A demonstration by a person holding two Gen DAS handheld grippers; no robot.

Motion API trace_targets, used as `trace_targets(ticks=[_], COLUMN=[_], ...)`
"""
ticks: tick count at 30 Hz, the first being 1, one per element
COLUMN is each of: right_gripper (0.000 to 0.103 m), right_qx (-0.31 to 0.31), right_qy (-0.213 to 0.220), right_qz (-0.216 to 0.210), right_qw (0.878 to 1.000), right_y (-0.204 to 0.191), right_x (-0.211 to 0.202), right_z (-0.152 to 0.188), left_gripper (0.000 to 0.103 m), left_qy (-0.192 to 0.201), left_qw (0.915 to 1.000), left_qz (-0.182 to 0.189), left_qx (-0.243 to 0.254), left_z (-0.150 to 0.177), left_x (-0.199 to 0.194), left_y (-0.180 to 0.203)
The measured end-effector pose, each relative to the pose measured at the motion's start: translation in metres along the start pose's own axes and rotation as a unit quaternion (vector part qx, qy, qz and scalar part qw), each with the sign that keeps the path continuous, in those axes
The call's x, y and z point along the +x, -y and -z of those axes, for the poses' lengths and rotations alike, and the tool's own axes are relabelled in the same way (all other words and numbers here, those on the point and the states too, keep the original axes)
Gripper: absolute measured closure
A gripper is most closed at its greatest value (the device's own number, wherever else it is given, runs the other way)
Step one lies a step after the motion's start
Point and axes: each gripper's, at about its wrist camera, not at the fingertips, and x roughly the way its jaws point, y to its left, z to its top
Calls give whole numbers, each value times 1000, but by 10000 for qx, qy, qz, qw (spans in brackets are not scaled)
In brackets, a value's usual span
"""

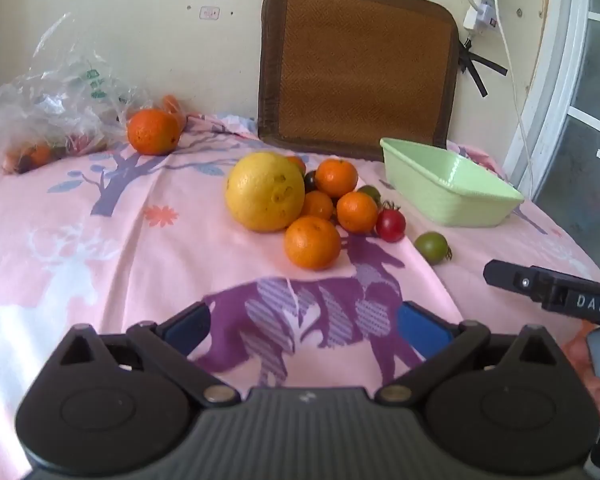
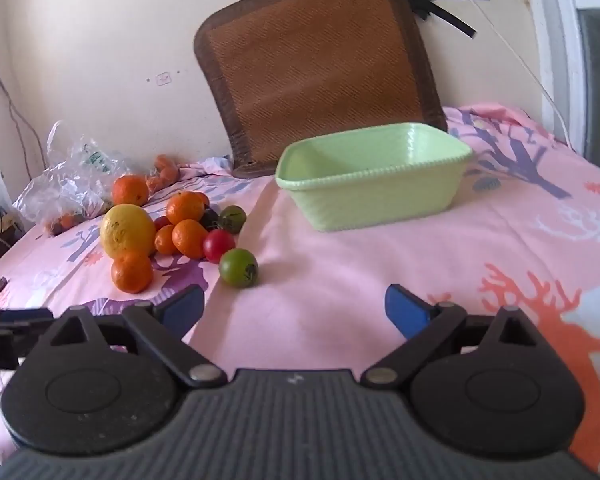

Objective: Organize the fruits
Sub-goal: 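Grasp a green tomato with the right tool while the left tool grasps an orange, then carry both fruits over the green bowl and open both tools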

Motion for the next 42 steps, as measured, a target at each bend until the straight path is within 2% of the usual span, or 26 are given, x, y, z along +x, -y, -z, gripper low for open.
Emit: trace_targets(ticks=[4,5,9,11,13,14,15,17,20,23,27,30,33,34,36,39,42], right_gripper=[23,28,42,48,52,56,65,73,73,73,73,73,73,73,71,71,69], right_qx=[-653,-776,-989,-1086,-1182,-1209,-1216,-1203,-1101,-1080,-1020,-802,-803,-802,-820,-822,-769], right_qy=[-19,-64,-318,-378,-452,-505,-593,-565,-359,186,926,1013,933,904,879,855,840], right_qz=[-337,-391,-598,-628,-673,-672,-679,-707,-776,-595,80,489,843,884,969,998,985], right_qw=[9973,9962,9928,9914,9897,9891,9885,9886,9902,9922,9904,9904,9888,9887,9880,9879,9886], right_y=[-15,-17,-23,-26,-30,-30,-30,-28,-22,-14,11,38,56,59,64,63,63], right_x=[11,16,36,42,47,50,53,51,37,19,8,18,37,42,45,47,48], right_z=[-15,-17,-21,-20,-21,-20,-20,-18,-20,-28,-52,-65,-69,-70,-67,-61,-62], left_gripper=[10,17,32,37,39,44,55,62,62,62,62,62,61,60,61,62,59], left_qy=[53,9,-287,-457,-411,-385,-362,-338,-386,-151,39,65,-96,-42,105,78,150], left_qw=[9996,9996,9993,9985,9990,9992,9993,9993,9983,9969,9919,9884,9877,9897,9899,9892,9891], left_qz=[224,206,207,280,183,120,77,45,442,753,1251,1460,1477,1326,1187,1226,1036], left_qx=[174,195,119,-60,-26,27,79,167,51,167,229,416,501,546,772,798,1036], left_z=[-23,-28,-34,-35,-34,-32,-30,-30,-33,-44,-78,-100,-110,-112,-115,-114,-110], left_x=[13,20,50,62,66,66,65,59,55,51,62,89,120,127,132,135,137], left_y=[4,7,8,5,7,9,11,9,12,26,51,81,105,111,122,129,139])
